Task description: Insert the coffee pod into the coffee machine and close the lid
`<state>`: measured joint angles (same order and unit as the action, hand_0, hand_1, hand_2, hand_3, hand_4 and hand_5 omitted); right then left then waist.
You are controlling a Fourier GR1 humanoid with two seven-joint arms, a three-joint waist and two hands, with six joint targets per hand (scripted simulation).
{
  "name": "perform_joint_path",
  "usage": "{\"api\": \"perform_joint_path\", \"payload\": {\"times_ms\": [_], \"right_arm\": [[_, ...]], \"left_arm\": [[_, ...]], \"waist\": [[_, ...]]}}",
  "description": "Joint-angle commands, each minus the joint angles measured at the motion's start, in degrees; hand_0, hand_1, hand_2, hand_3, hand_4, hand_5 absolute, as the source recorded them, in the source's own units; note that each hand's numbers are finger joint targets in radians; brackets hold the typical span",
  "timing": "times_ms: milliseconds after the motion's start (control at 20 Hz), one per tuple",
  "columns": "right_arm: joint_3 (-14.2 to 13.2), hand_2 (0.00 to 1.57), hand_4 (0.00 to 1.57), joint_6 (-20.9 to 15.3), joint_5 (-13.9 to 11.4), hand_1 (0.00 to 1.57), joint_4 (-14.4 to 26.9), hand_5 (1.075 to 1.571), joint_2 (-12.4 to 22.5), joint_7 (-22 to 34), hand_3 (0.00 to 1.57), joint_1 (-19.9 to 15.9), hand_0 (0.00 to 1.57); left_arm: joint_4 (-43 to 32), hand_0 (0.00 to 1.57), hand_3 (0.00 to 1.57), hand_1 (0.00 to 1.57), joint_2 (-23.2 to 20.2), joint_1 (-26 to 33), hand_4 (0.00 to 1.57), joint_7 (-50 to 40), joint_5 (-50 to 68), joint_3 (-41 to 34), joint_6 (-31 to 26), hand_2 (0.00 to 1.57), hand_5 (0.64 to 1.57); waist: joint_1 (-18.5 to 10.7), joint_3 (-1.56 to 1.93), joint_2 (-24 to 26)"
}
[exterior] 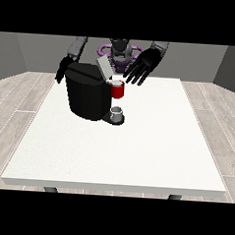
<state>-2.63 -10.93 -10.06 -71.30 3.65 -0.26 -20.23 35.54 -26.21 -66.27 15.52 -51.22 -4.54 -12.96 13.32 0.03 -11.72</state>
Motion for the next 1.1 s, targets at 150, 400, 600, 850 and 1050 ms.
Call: {"api": "perform_joint_path", "payload": {"times_ms": [150,400,600,850,1050], "right_arm": [[-0.7,0.0,0.0,-0.2,0.9,0.0,0.5,1.571,-0.5,-2.3,0.0,7.8,0.0],[-1.6,0.0,0.0,1.0,3.4,0.0,-0.1,1.571,-1.3,-1.9,0.0,9.9,0.0],[-0.4,0.0,0.0,5.7,6.0,0.0,-2.7,1.571,-1.2,-2.2,0.0,9.7,0.0],[0.5,0.0,0.06,7.1,5.2,0.0,-5.3,1.571,0.9,0.3,0.0,8.5,0.0],[1.3,0.0,0.25,9.4,4.2,0.0,-5.9,1.571,3.4,2.6,0.0,7.4,0.0]], "left_arm": [[1.2,0.0,0.0,0.0,7.0,8.6,0.0,1.9,7.9,-5.3,0.7,0.13,1.571],[-0.6,0.0,0.0,0.0,18.0,17.2,0.47,3.0,21.6,-15.3,-0.5,0.0,1.571],[-2.2,0.0,0.0,0.0,22.9,23.8,0.27,4.1,27.3,-19.1,-2.1,0.0,1.571],[-0.9,0.0,0.0,0.0,23.2,31.6,0.37,5.6,27.4,-17.4,-4.4,0.0,1.571],[1.1,0.0,0.0,0.0,26.1,35.9,0.39,3.3,28.4,-14.5,-2.3,0.0,1.571]], "waist": [[-4.8,-0.07,10.1],[-10.7,-0.17,18.2],[-14.8,-0.1,24.8],[-18.4,-0.05,28.1],[-20.0,-0.03,30.1]]}}
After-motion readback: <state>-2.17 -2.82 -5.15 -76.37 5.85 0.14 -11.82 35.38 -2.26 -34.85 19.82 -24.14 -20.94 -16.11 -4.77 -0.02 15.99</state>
